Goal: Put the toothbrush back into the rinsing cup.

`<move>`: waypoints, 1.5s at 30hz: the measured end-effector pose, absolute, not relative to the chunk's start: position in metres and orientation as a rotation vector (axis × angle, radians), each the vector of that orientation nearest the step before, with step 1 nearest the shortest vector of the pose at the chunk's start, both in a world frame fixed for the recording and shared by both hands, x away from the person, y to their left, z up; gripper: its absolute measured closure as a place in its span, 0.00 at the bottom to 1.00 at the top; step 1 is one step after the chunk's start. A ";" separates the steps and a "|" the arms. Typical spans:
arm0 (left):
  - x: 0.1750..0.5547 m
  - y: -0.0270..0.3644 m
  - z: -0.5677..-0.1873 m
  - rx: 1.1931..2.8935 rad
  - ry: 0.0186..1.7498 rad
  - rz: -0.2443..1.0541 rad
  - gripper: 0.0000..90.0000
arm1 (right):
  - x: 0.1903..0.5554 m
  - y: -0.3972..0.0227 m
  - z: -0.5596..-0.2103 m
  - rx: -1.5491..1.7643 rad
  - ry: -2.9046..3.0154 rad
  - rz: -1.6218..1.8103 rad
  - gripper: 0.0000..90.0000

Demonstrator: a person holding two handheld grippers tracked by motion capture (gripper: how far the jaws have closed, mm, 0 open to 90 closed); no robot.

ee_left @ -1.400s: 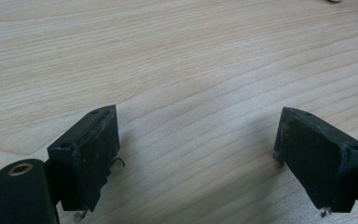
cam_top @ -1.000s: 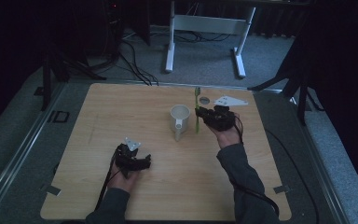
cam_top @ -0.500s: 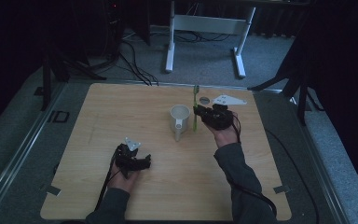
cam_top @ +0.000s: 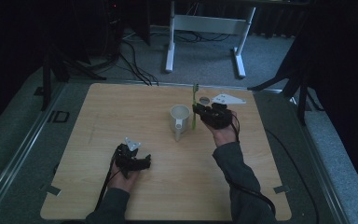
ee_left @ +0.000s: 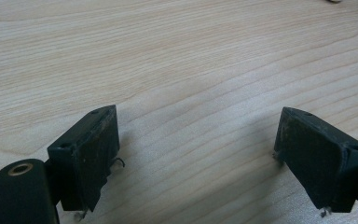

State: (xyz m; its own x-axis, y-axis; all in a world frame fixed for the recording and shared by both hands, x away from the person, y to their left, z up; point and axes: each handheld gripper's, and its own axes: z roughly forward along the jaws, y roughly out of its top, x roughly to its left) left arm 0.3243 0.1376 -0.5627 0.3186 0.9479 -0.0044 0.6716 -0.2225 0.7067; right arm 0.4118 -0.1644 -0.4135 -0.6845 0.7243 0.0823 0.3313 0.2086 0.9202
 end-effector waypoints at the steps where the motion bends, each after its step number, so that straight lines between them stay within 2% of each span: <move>1: 0.324 0.138 -0.563 1.976 1.426 0.585 0.16 | 0.412 -0.164 -0.413 0.984 2.121 1.472 0.90; 45: 0.324 0.138 -0.563 1.976 1.425 0.584 0.16 | 0.414 -0.144 -0.413 0.978 2.099 1.495 0.90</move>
State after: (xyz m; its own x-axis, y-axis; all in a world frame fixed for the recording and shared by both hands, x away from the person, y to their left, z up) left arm 0.3243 0.1375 -0.5628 0.3180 0.9481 -0.0060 0.6711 -0.2206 0.7078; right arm 0.4140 -0.1443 -0.4133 -0.6841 0.7245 0.0844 0.3167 0.1907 0.9292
